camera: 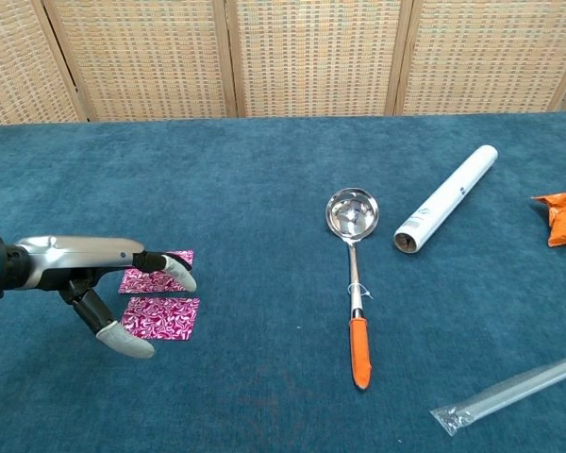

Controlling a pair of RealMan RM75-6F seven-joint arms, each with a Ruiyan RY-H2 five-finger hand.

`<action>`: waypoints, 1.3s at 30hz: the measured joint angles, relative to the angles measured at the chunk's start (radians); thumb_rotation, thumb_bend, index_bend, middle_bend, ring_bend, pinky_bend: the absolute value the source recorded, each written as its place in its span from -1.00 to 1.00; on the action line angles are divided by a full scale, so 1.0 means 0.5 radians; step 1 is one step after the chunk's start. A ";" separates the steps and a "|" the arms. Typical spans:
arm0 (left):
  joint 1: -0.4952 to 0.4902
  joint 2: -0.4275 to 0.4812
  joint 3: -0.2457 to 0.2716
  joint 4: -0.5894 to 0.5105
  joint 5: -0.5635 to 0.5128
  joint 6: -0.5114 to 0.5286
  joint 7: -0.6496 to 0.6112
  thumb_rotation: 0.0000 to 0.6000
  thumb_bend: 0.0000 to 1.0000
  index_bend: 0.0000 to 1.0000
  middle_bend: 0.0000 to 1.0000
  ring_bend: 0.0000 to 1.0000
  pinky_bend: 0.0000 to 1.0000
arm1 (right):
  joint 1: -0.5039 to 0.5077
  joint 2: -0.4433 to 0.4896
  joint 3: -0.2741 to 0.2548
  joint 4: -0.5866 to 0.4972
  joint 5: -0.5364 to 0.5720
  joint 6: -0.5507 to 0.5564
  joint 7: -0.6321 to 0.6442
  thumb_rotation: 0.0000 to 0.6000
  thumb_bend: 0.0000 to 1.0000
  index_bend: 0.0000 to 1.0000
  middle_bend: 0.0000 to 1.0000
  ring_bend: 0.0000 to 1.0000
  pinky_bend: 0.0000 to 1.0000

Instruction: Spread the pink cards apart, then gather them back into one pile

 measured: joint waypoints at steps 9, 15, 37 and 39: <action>-0.021 -0.002 0.022 0.027 -0.050 -0.046 0.008 0.38 -1.00 -0.69 -1.00 -1.00 -1.00 | -0.003 0.001 -0.003 -0.007 -0.005 0.002 0.009 1.00 -1.00 -0.91 -1.00 -1.00 -1.00; -0.002 0.038 0.041 0.003 -0.031 -0.027 0.009 0.38 -1.00 -0.69 -1.00 -1.00 -1.00 | -0.005 0.005 -0.002 -0.016 -0.009 0.007 0.007 1.00 -1.00 -0.91 -1.00 -1.00 -1.00; 0.141 0.254 0.155 -0.057 0.090 0.042 -0.043 0.38 -1.00 -0.69 -1.00 -1.00 -1.00 | 0.028 0.003 0.015 -0.047 -0.012 -0.022 -0.014 1.00 -1.00 -0.91 -1.00 -1.00 -1.00; 0.162 0.287 0.168 -0.055 0.091 0.048 -0.055 0.39 -1.00 -0.69 -1.00 -1.00 -1.00 | 0.034 -0.001 0.018 -0.049 -0.017 -0.022 -0.017 1.00 -1.00 -0.91 -1.00 -1.00 -1.00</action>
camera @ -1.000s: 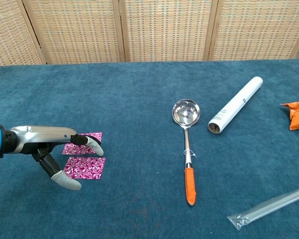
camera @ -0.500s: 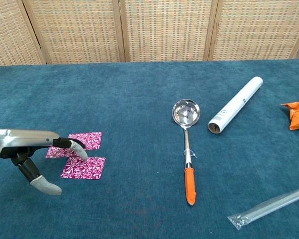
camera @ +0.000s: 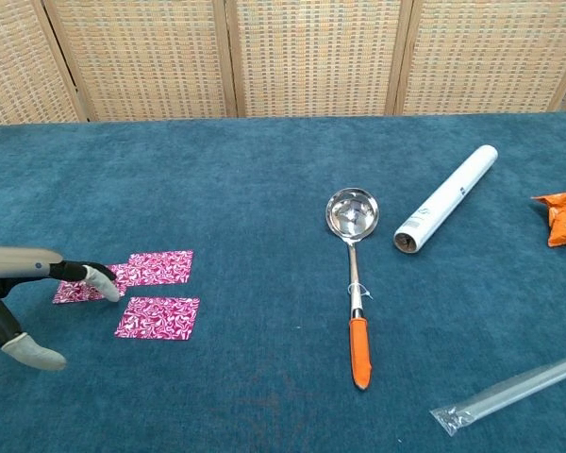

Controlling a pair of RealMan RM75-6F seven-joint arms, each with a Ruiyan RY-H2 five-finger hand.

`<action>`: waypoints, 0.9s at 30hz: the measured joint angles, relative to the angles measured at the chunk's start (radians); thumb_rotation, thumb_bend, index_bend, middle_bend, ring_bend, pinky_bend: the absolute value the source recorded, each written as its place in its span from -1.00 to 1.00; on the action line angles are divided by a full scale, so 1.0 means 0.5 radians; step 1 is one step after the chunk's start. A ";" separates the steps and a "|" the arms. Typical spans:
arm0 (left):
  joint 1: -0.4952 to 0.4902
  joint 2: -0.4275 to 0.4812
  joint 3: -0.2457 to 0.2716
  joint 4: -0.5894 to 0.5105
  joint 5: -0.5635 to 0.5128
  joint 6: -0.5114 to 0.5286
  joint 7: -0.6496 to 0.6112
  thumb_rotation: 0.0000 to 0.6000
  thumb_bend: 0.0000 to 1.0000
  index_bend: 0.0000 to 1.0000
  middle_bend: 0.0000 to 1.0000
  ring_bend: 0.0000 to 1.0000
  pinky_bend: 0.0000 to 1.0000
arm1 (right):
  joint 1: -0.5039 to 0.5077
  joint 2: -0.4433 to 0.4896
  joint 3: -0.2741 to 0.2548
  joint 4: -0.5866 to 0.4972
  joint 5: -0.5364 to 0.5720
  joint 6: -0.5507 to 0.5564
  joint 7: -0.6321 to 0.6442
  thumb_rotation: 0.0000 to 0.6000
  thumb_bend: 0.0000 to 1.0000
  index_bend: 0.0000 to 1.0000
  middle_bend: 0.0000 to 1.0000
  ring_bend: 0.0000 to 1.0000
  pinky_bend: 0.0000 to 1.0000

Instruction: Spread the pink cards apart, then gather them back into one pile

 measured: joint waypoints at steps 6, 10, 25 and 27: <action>0.032 0.061 0.017 -0.008 0.006 0.001 -0.015 0.38 -1.00 -0.69 -1.00 -1.00 -1.00 | 0.004 0.000 0.001 -0.004 -0.005 0.002 -0.004 1.00 -1.00 -0.91 -1.00 -1.00 -1.00; 0.059 0.085 0.011 -0.016 0.020 0.024 -0.045 0.38 -1.00 -0.69 -1.00 -1.00 -1.00 | 0.006 -0.002 0.000 -0.001 -0.011 0.004 0.003 1.00 -1.00 -0.91 -1.00 -1.00 -1.00; 0.057 -0.037 -0.079 0.050 0.186 -0.056 -0.226 0.39 -1.00 -0.69 -1.00 -1.00 -1.00 | -0.010 0.019 -0.004 -0.023 -0.011 0.030 -0.011 1.00 -1.00 -0.91 -1.00 -1.00 -1.00; 0.044 -0.067 -0.085 0.079 0.181 -0.079 -0.225 0.38 -1.00 -0.69 -1.00 -1.00 -1.00 | -0.013 0.022 -0.004 -0.028 -0.008 0.033 -0.014 1.00 -1.00 -0.91 -1.00 -1.00 -1.00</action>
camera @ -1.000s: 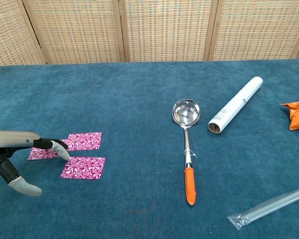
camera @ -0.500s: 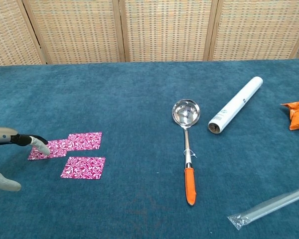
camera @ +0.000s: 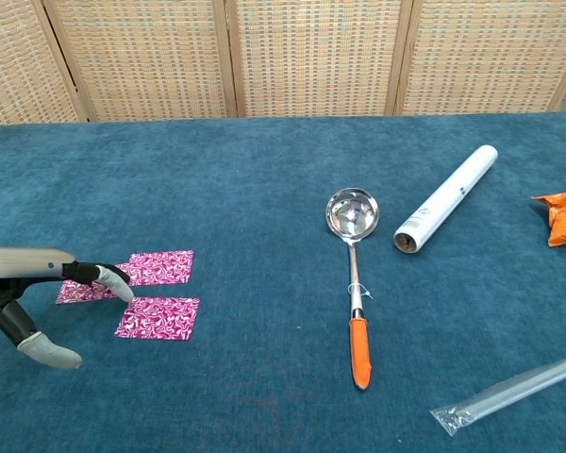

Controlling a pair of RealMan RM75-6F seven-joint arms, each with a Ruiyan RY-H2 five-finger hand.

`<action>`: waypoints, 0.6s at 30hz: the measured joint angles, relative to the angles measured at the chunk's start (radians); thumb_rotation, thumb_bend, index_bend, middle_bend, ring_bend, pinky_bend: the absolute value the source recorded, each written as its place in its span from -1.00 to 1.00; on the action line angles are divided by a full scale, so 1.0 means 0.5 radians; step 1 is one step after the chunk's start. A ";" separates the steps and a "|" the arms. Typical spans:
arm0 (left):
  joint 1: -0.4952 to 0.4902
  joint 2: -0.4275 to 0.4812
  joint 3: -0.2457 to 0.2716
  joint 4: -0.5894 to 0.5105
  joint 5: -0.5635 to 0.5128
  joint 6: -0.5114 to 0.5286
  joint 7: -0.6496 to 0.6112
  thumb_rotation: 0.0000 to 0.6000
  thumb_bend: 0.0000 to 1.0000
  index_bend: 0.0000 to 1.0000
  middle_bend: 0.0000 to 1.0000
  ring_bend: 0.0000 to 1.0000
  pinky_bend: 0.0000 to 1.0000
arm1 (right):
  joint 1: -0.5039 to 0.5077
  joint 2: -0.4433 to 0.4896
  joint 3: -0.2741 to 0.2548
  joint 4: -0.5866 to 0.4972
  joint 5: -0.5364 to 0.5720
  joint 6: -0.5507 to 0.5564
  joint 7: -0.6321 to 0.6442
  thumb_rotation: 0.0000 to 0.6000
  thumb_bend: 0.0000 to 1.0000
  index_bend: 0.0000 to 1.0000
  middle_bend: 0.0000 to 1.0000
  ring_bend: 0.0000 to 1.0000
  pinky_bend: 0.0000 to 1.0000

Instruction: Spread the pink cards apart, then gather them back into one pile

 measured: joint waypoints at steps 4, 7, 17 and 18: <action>-0.007 -0.014 0.001 0.023 -0.020 -0.018 0.013 0.38 -1.00 -0.69 -1.00 -1.00 -1.00 | -0.005 0.003 0.001 -0.003 0.002 0.008 0.001 1.00 -1.00 -0.91 -1.00 -1.00 -1.00; -0.005 0.003 0.010 0.014 -0.023 -0.019 0.026 0.38 -1.00 -0.69 -1.00 -1.00 -1.00 | -0.005 0.003 0.002 -0.004 0.001 0.010 0.001 1.00 -1.00 -0.91 -1.00 -1.00 -1.00; 0.043 0.112 0.052 -0.043 -0.033 0.040 0.077 0.38 -1.00 -0.69 -1.00 -1.00 -1.00 | 0.009 -0.004 0.003 0.005 -0.005 -0.009 0.011 1.00 -1.00 -0.91 -1.00 -1.00 -1.00; 0.048 0.123 0.053 -0.049 -0.034 0.050 0.078 0.38 -1.00 -0.69 -1.00 -1.00 -1.00 | 0.011 -0.005 0.003 0.005 -0.009 -0.009 0.013 1.00 -1.00 -0.91 -1.00 -1.00 -1.00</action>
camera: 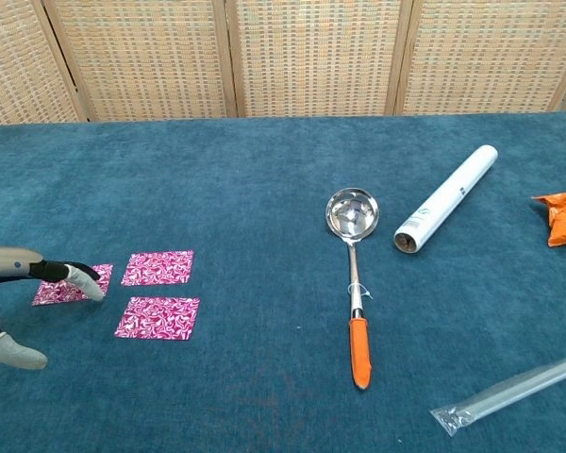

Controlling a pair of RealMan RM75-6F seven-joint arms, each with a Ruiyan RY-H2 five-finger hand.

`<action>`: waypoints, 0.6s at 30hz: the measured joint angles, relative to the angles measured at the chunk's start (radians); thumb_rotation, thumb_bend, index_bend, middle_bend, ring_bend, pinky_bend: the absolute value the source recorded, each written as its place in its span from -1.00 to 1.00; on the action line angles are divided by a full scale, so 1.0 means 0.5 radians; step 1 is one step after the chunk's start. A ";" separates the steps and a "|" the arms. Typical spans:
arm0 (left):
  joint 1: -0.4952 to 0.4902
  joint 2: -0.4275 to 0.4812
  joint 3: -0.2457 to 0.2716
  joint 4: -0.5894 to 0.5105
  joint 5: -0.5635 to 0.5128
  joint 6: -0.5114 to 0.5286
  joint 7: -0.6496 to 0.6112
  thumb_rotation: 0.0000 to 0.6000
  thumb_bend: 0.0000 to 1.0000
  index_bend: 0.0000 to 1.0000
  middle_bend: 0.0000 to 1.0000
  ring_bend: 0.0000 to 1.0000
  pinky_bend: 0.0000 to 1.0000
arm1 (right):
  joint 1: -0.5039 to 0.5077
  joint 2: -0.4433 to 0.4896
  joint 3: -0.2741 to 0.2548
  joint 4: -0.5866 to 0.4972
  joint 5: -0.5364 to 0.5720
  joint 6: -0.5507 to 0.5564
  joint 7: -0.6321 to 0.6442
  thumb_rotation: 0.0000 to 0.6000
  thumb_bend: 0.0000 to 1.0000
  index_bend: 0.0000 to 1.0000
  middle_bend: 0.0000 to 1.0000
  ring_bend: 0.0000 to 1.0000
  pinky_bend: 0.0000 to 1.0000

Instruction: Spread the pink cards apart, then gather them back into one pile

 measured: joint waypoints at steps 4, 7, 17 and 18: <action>0.030 0.044 -0.013 -0.039 0.018 0.084 -0.005 0.38 -1.00 -0.69 -1.00 -1.00 -1.00 | 0.002 0.002 -0.001 0.001 -0.007 0.001 0.006 1.00 -1.00 -0.91 -1.00 -1.00 -1.00; 0.064 0.074 -0.037 -0.069 0.062 0.206 -0.001 0.37 -1.00 -0.68 -1.00 -1.00 -1.00 | 0.001 0.002 -0.003 0.001 -0.014 0.005 0.012 1.00 -1.00 -0.91 -1.00 -1.00 -1.00; 0.174 0.063 -0.153 -0.055 0.114 0.701 0.370 0.85 -0.67 -0.40 -0.93 -1.00 -1.00 | -0.004 0.007 -0.008 0.021 -0.024 0.013 0.050 1.00 -1.00 -0.91 -1.00 -1.00 -1.00; 0.178 0.053 -0.160 -0.045 0.106 0.720 0.428 0.85 -0.66 -0.39 -0.93 -1.00 -1.00 | -0.005 0.006 -0.009 0.025 -0.023 0.012 0.057 1.00 -1.00 -0.91 -1.00 -1.00 -1.00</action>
